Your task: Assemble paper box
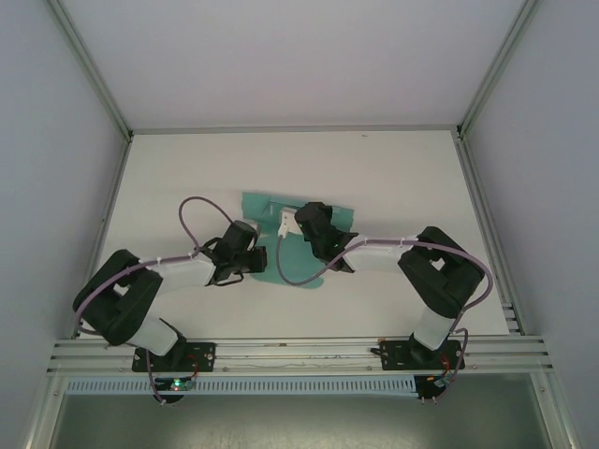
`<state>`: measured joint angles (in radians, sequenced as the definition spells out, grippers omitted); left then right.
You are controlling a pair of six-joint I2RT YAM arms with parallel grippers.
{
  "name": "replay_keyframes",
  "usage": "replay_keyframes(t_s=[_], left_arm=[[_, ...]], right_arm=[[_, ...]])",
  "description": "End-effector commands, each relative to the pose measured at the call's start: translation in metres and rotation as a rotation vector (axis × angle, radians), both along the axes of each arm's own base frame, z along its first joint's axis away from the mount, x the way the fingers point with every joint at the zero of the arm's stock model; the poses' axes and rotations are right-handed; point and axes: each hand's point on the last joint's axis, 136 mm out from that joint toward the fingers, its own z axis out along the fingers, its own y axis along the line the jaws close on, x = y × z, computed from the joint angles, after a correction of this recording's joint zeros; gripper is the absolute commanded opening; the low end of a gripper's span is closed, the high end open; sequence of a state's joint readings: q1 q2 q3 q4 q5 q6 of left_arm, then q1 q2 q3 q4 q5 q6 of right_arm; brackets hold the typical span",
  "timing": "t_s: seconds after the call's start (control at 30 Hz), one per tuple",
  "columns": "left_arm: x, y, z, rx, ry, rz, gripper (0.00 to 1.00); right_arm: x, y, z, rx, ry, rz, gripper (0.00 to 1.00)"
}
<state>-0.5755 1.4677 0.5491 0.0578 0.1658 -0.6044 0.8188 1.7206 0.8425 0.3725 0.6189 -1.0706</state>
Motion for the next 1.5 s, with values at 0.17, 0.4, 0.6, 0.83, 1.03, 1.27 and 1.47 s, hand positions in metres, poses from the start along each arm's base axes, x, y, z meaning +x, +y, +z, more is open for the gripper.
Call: replay_keyframes(t_s=[0.17,0.4,0.6,0.83,1.03,1.27,1.47], left_arm=[[-0.04,0.027,0.008,0.064,0.079,0.073,0.21],[-0.015,0.084,0.049,0.195,0.025,0.387,0.59],[0.033,0.073,0.053,-0.036,0.008,0.4,0.59],[0.06,0.09,0.028,0.127,0.065,0.454,0.24],[0.071,0.079,-0.004,0.139,0.146,0.432,0.02],[0.077,0.042,0.002,-0.018,0.115,0.296,0.0],[0.073,0.008,0.025,-0.184,0.042,0.138,0.0]], right_arm=[[-0.037,0.003,-0.005,-0.112,-0.012,0.118,0.0],[-0.046,0.013,0.009,-0.106,-0.077,0.14,0.0],[-0.048,0.012,0.007,-0.1,-0.069,0.138,0.0],[-0.049,0.013,0.007,-0.085,-0.063,0.14,0.0],[-0.049,0.011,0.006,-0.087,-0.055,0.133,0.0],[-0.048,0.009,0.006,-0.076,-0.037,0.125,0.0],[-0.048,0.008,0.002,-0.069,-0.022,0.116,0.0]])
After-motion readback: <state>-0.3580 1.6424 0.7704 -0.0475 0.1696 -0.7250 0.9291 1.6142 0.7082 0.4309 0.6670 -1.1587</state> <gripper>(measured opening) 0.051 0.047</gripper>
